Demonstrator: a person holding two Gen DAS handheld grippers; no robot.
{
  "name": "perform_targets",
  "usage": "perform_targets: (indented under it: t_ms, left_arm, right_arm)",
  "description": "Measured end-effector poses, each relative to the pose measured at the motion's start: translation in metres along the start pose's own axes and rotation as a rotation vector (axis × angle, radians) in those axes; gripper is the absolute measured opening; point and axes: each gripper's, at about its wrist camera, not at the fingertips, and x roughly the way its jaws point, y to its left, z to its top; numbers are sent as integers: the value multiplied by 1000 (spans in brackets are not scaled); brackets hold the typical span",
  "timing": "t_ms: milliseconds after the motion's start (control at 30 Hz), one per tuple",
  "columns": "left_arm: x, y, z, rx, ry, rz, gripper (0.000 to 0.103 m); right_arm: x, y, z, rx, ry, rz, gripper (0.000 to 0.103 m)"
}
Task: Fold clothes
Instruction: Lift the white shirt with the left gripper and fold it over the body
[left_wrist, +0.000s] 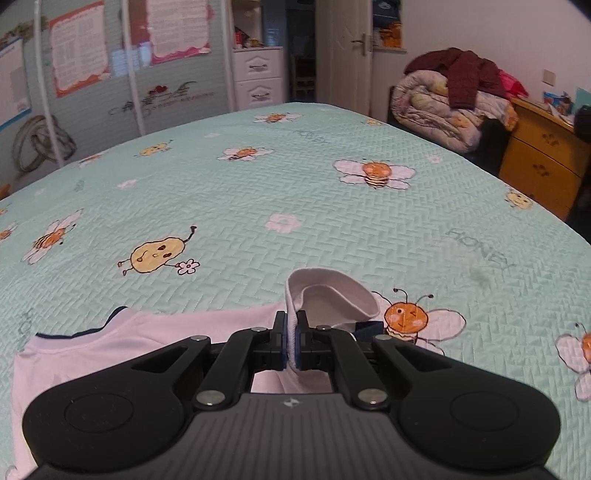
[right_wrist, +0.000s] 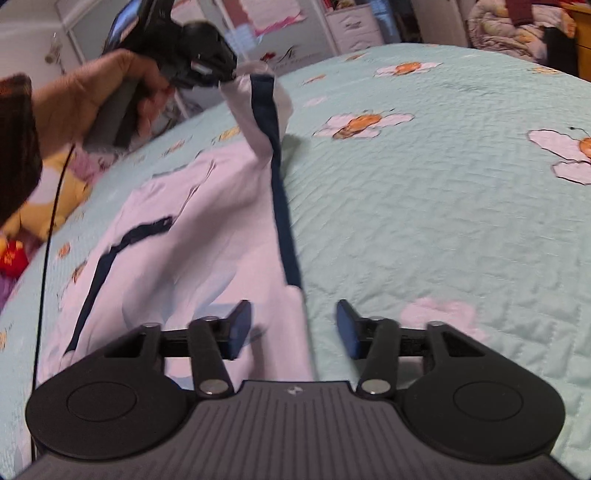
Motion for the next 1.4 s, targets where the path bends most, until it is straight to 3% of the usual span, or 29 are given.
perform_targets:
  t_ms: [33, 67, 300, 500, 667, 800, 867, 1100, 1267, 1333, 1400]
  left_arm:
    - [-2, 5, 1, 6, -2, -11, 2]
    - [-4, 10, 2, 11, -5, -21, 2]
    - [-23, 71, 3, -78, -88, -40, 2]
    - [-54, 138, -8, -198, -187, -13, 2]
    - [-70, 212, -61, -382, -249, 89, 2]
    - [-50, 252, -122, -503, -160, 138, 2]
    - [-39, 260, -148, -533, -135, 144, 2]
    - [-46, 262, -183, -596, -248, 88, 2]
    - [-88, 252, -172, -542, -467, 44, 4]
    - [-82, 252, -174, -545, -401, 96, 6]
    - [-73, 252, -177, -551, -314, 157, 20]
  right_arm:
    - [0, 5, 2, -7, 2, 12, 9]
    - [0, 10, 4, -14, 3, 24, 7]
    - [1, 45, 19, -61, 15, 107, 2]
    - [7, 82, 26, -130, 42, 189, 2]
    - [24, 126, 22, -244, 101, 278, 2]
    - [40, 156, 17, -316, 155, 337, 2]
    - [52, 158, 13, -306, 194, 327, 3]
    - [72, 159, -1, -295, 261, 338, 8]
    - [69, 143, -3, -227, 274, 403, 25]
    - [66, 136, -2, -194, 276, 421, 30]
    - [62, 127, 1, -155, 274, 439, 31]
